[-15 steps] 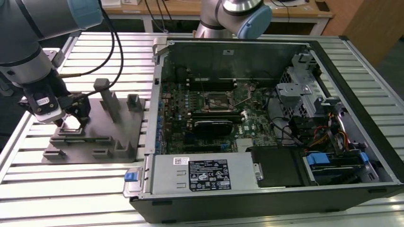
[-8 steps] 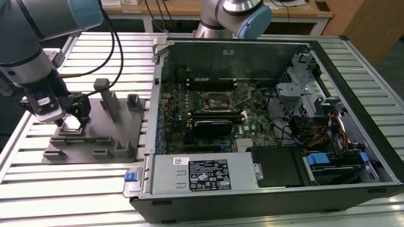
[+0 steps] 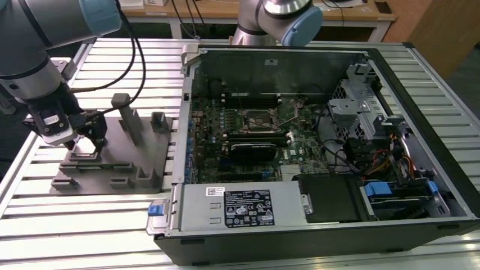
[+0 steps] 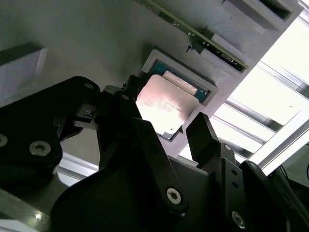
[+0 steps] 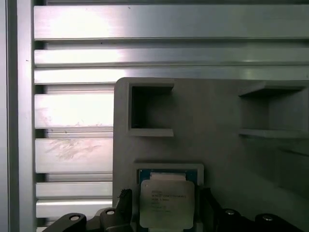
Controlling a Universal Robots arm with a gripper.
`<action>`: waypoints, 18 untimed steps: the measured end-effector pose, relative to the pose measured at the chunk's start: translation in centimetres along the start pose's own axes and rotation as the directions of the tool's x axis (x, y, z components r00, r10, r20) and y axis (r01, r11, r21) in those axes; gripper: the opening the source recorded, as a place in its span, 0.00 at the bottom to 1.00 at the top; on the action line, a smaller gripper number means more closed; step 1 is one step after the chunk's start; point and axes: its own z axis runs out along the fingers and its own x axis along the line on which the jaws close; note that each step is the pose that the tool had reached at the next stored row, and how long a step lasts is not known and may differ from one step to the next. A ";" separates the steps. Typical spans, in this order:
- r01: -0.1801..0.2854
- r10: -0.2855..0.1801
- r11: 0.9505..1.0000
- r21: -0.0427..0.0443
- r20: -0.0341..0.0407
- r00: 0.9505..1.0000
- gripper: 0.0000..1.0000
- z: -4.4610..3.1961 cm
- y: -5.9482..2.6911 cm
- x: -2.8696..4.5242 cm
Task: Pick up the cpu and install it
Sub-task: 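Pick up the cpu and move it towards the insertion slot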
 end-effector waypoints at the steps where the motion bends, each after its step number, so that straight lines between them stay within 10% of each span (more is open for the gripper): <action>1: 0.001 -0.001 1.000 -0.002 0.000 1.000 0.66 0.06 0.01 0.01; 18: 0.006 -0.006 1.000 -0.006 0.000 1.000 0.66 0.28 0.11 0.30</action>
